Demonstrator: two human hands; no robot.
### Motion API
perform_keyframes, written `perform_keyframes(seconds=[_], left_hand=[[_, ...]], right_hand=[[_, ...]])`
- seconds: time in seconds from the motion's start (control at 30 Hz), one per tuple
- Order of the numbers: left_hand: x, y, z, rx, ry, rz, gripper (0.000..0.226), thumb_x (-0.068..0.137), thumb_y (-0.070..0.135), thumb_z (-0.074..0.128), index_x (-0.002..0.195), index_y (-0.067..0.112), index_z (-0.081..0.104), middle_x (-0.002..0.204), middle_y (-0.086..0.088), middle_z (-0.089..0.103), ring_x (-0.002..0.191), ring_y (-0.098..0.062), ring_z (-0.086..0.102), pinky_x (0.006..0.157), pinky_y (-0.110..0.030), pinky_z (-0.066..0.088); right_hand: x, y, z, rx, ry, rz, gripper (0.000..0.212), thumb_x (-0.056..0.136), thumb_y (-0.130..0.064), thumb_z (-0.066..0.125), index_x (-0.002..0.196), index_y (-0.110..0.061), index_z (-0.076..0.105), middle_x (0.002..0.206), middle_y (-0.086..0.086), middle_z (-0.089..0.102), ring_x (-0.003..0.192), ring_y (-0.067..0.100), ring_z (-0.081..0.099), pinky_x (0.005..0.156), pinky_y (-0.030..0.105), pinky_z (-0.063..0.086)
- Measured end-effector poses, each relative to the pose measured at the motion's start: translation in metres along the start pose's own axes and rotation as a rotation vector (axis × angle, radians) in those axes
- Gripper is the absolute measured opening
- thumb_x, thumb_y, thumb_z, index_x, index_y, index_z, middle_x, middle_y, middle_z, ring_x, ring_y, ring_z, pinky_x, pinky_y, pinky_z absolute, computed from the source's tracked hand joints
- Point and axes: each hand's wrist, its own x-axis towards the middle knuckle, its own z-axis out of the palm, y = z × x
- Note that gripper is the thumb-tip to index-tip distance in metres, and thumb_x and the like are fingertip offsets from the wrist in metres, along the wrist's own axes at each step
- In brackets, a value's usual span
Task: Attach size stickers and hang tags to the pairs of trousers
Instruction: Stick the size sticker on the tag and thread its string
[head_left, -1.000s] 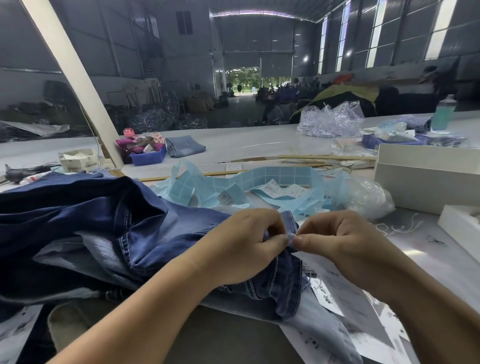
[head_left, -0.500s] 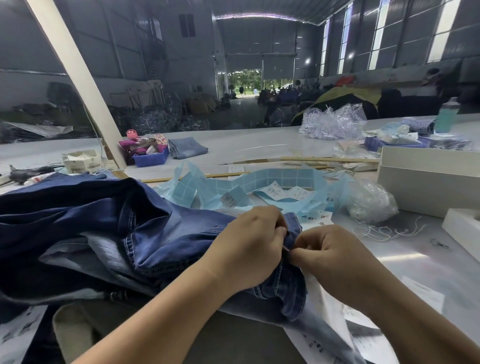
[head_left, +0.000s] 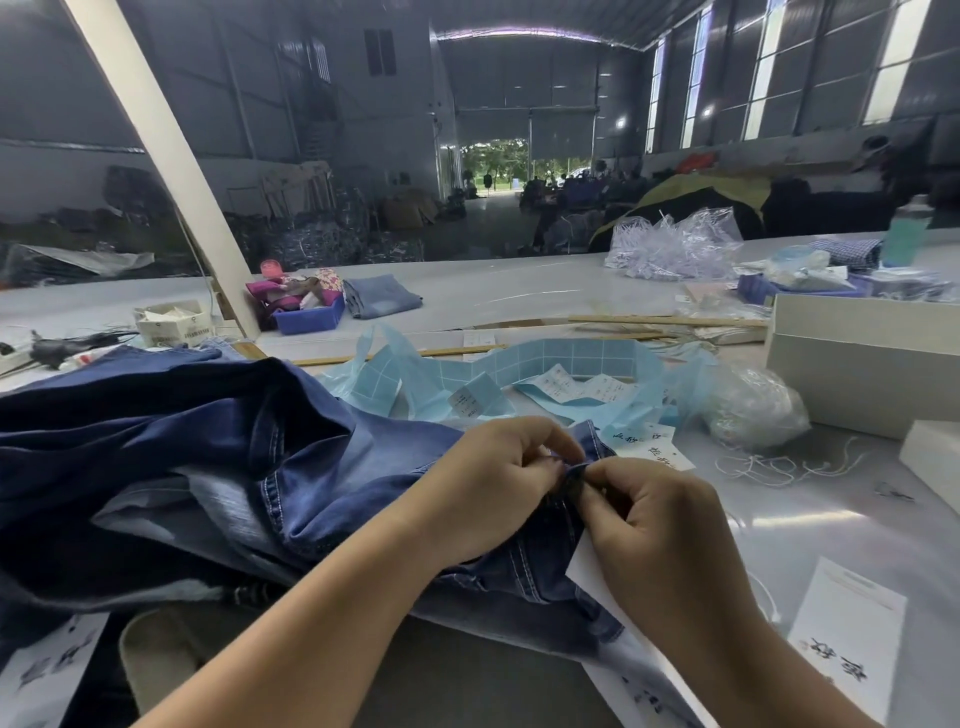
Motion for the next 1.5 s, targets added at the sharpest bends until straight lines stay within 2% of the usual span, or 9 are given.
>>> perform_keyframes(seconds=[0.13, 0.27, 0.43, 0.57, 0.73, 0.93, 1.13, 1.23, 1.5], left_hand=[[0.004, 0.001, 0.000, 0.098, -0.016, -0.003, 0.014, 0.095, 0.022, 0.061, 0.091, 0.022, 0.074, 0.082, 0.003, 0.072, 0.080, -0.010, 0.066, 0.078, -0.029, 0.053], [0.004, 0.000, -0.005, 0.137, -0.029, 0.044, 0.012, 0.093, 0.023, 0.064, 0.090, 0.022, 0.076, 0.075, 0.013, 0.070, 0.068, 0.003, 0.059, 0.065, -0.014, 0.047], [0.002, -0.002, 0.002, 0.110, 0.162, 0.089, 0.014, 0.092, 0.021, 0.064, 0.081, 0.023, 0.072, 0.064, 0.018, 0.064, 0.057, 0.005, 0.053, 0.056, -0.008, 0.038], [0.007, 0.005, -0.002, -0.264, 0.310, -0.004, 0.020, 0.094, 0.011, 0.055, 0.078, 0.016, 0.066, 0.067, -0.004, 0.067, 0.046, -0.012, 0.045, 0.044, -0.022, 0.035], [0.010, 0.021, 0.001, -0.587, 0.175, -0.004, 0.015, 0.100, 0.008, 0.047, 0.089, 0.009, 0.056, 0.075, -0.006, 0.074, 0.039, -0.011, 0.043, 0.037, -0.017, 0.034], [0.013, 0.024, 0.010, -0.507, 0.188, 0.087, 0.019, 0.099, 0.008, 0.049, 0.087, 0.015, 0.062, 0.063, 0.003, 0.066, 0.041, -0.010, 0.042, 0.041, -0.020, 0.032], [0.010, 0.045, 0.010, -0.137, 0.099, 0.263, 0.021, 0.097, 0.016, 0.058, 0.083, 0.029, 0.066, 0.062, 0.013, 0.062, 0.048, 0.000, 0.050, 0.046, -0.013, 0.037], [0.010, 0.059, 0.010, 0.064, 0.085, 0.337, 0.014, 0.095, 0.022, 0.060, 0.085, 0.029, 0.067, 0.074, 0.015, 0.065, 0.059, -0.011, 0.060, 0.053, -0.029, 0.047], [0.008, 0.043, 0.012, 0.182, 0.022, 0.254, 0.010, 0.093, 0.018, 0.064, 0.084, 0.023, 0.068, 0.058, 0.020, 0.059, 0.051, 0.004, 0.053, 0.049, -0.007, 0.035]], right_hand=[[0.001, 0.005, 0.000, -0.039, 0.000, -0.021, 0.020, 0.082, -0.009, 0.069, 0.063, -0.015, 0.065, 0.055, -0.007, 0.057, 0.055, 0.011, 0.052, 0.051, 0.029, 0.042], [0.001, 0.006, -0.001, -0.068, -0.009, -0.028, 0.030, 0.080, -0.007, 0.070, 0.057, -0.019, 0.054, 0.049, -0.009, 0.046, 0.053, 0.010, 0.045, 0.049, 0.023, 0.033], [0.006, 0.004, -0.008, 0.037, -0.058, 0.000, 0.017, 0.085, -0.018, 0.068, 0.068, -0.018, 0.070, 0.056, -0.007, 0.062, 0.057, 0.012, 0.055, 0.051, 0.027, 0.043], [0.008, 0.005, -0.019, 0.282, -0.025, 0.107, 0.022, 0.088, -0.022, 0.060, 0.067, -0.019, 0.067, 0.058, -0.006, 0.065, 0.051, 0.004, 0.059, 0.046, 0.021, 0.044], [0.013, 0.015, -0.031, 0.610, -0.235, 0.305, 0.017, 0.064, -0.015, 0.050, 0.068, -0.014, 0.066, 0.056, 0.000, 0.058, 0.043, 0.001, 0.046, 0.042, 0.011, 0.034], [0.014, 0.025, -0.054, 0.764, -0.401, 0.354, 0.029, 0.075, 0.020, 0.053, 0.066, -0.006, 0.062, 0.055, 0.011, 0.055, 0.040, 0.016, 0.034, 0.038, 0.020, 0.026], [0.015, 0.018, -0.065, 0.807, -0.395, 0.314, 0.017, 0.059, -0.002, 0.056, 0.070, -0.002, 0.069, 0.064, 0.017, 0.060, 0.042, 0.019, 0.040, 0.039, 0.023, 0.033], [0.015, 0.013, -0.062, 0.802, -0.384, 0.255, 0.014, 0.070, 0.006, 0.065, 0.071, -0.005, 0.073, 0.063, 0.017, 0.061, 0.044, 0.017, 0.045, 0.043, 0.023, 0.037], [0.011, 0.020, -0.053, 0.819, -0.298, 0.297, 0.037, 0.090, 0.016, 0.050, 0.083, -0.009, 0.074, 0.075, 0.016, 0.071, 0.052, 0.023, 0.061, 0.049, 0.029, 0.051]])
